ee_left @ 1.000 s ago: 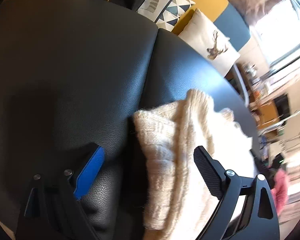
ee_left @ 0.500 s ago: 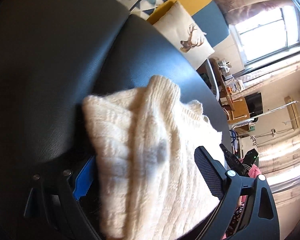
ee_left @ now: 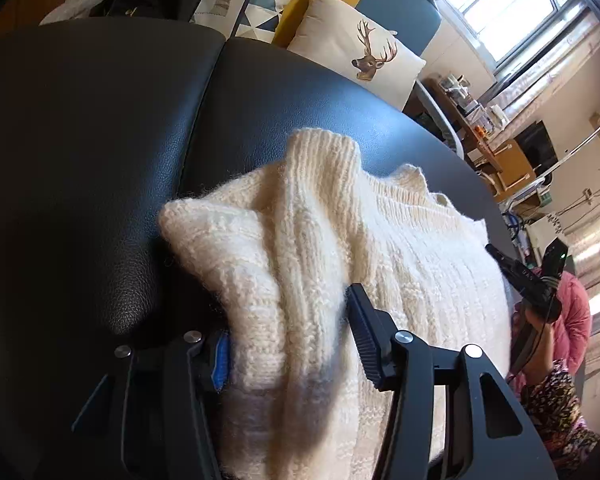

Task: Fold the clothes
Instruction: 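Grasp the folded sweater edge with the left gripper while the right gripper grasps it too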

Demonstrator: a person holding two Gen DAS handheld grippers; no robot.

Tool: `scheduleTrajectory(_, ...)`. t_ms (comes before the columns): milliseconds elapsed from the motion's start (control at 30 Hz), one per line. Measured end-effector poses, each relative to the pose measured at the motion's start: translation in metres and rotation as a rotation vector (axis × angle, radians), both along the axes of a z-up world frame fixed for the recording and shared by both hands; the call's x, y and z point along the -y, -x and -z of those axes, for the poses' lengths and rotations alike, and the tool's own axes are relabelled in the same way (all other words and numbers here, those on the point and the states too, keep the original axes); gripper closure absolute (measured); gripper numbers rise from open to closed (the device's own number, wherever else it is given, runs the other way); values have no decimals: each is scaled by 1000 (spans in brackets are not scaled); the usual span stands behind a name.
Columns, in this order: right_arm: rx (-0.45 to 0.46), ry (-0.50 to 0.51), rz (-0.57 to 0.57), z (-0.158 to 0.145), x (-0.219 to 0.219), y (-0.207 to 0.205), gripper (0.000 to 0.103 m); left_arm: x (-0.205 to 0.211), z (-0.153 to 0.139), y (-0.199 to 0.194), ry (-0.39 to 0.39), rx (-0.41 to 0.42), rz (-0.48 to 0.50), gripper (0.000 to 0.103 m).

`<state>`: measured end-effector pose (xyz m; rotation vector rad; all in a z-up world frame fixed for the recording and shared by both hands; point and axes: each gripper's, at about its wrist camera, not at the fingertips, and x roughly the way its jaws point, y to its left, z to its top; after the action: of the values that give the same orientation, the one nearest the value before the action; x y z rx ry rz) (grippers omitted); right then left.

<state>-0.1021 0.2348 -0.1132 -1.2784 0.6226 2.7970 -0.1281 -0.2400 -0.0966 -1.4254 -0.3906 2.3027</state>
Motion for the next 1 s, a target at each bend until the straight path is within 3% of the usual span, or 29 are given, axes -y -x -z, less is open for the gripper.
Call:
scheduleTrajectory(167,8,58,-16,-2,-5,1,75,-16,1,-2,117,-52,31,54)
scheduleTrajectory(333,-10,284,-74,-30,-56,-13,75,-5,4,4,61,-32,26,54)
scheduleTrajectory(467,91,303,-127,-37,-90,-27,74,-8,7,6,58,-37,28,53)
scheduleTrajectory(567,181,272,-162,-28,-102,-37,74,-11,8,9,47,-31,23,53)
scheduleTrajectory(700,261,307,-191,-9,-107,-45,73,-11,9,10,40,-24,25,53)
scheduleTrajectory(867,226,553,-158,12,-122,-52,67,-12,8,10,40,-23,28,52)
scheduleTrajectory(1000,212,620,-151,18,-122,-51,66,-12,9,10,42,-22,30,52)
